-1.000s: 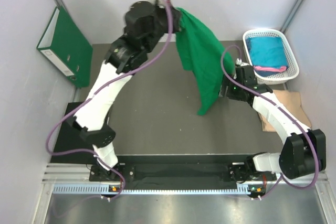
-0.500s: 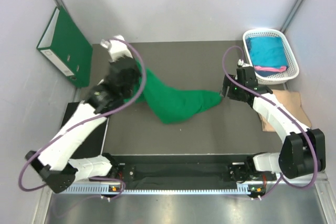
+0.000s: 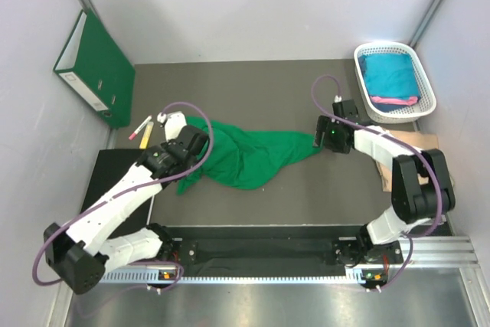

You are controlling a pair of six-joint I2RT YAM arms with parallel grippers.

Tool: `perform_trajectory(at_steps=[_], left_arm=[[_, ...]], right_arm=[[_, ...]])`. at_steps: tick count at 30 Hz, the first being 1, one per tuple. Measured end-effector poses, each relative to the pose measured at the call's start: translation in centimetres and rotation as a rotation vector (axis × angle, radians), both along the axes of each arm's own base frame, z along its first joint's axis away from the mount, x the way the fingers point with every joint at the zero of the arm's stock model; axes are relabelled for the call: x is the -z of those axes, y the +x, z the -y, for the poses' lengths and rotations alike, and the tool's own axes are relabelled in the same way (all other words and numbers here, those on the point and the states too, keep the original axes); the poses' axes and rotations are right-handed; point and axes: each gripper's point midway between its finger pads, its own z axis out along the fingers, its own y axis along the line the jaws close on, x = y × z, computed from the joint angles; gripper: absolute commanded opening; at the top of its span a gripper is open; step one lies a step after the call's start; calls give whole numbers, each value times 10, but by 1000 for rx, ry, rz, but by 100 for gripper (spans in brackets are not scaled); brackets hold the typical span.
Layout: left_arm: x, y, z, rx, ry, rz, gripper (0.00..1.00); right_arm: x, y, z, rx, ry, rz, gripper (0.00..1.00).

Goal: Fold and stack the t-shirts
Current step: Flatten out the tshirt

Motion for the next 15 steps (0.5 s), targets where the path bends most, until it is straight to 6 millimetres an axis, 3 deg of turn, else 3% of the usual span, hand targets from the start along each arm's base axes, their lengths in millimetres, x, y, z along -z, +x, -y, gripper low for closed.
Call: perform_trajectory(at_steps=[5, 10, 11, 12, 13, 14, 15], left_arm=[[-4, -22, -6, -14, -63, -14, 0], [1, -36, -7, -9, -89, -56, 0], [2, -38, -7, -9, -92, -69, 0], [4, -41, -6, -10, -97, -85, 10], [5, -44, -6, -11, -103, -95, 45], [7, -46, -5, -9, -108, -106, 64], [8, -48, -5, -5, -109, -120, 81]], right_arm=[[27, 0, 1, 18, -13, -63, 70], [26, 27, -5, 34, 1, -1, 67], [26, 34, -7, 36, 6, 15, 57], [26, 40, -10, 37, 11, 27, 49], [26, 46, -13, 38, 18, 38, 37], [26, 52, -15, 36, 24, 46, 12], [27, 57, -19, 33, 36, 52, 2]])
